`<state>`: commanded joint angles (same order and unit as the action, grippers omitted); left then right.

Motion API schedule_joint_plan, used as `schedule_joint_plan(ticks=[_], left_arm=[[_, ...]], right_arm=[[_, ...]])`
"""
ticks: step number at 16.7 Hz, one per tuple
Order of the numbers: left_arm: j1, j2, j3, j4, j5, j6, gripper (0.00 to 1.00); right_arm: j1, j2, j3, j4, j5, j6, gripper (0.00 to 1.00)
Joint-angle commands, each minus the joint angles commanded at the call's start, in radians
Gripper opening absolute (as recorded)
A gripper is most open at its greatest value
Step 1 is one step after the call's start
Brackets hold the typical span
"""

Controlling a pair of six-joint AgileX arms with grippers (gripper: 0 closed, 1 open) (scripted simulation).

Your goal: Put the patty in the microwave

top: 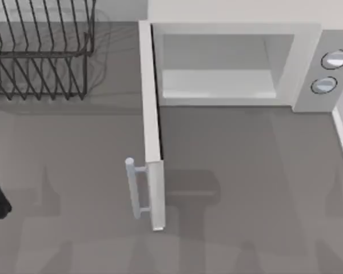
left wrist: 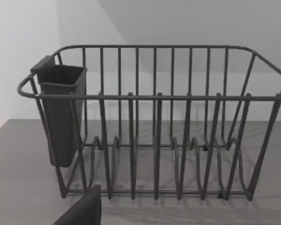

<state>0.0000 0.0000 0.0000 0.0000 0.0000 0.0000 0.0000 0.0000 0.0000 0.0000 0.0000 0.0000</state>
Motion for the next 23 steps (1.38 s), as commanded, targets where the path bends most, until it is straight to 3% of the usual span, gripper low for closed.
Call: schedule_joint_plan(ticks=[3,7,18,23], left_arm=[[0.0,0.0,0.0,0.0,0.0,0.0,1.0],[0.0,0.0,0.0,0.0,0.0,0.0,1.0],[0.0,0.0,0.0,0.0,0.0,0.0,1.0],[0.0,0.0,0.0,0.0,0.0,0.0,1.0]], right_arm=[[-0.008,0.012,0.01,-0.01,0.001,-0.011,1.0],[-0.09,0.162,0.123,-0.127,0.002,-0.128,1.0],[-0.491,1.136,0.652,-0.725,-0.001,-0.703,1.0],[-0.625,1.423,0.837,-0.915,0.0,-0.894,1.0]])
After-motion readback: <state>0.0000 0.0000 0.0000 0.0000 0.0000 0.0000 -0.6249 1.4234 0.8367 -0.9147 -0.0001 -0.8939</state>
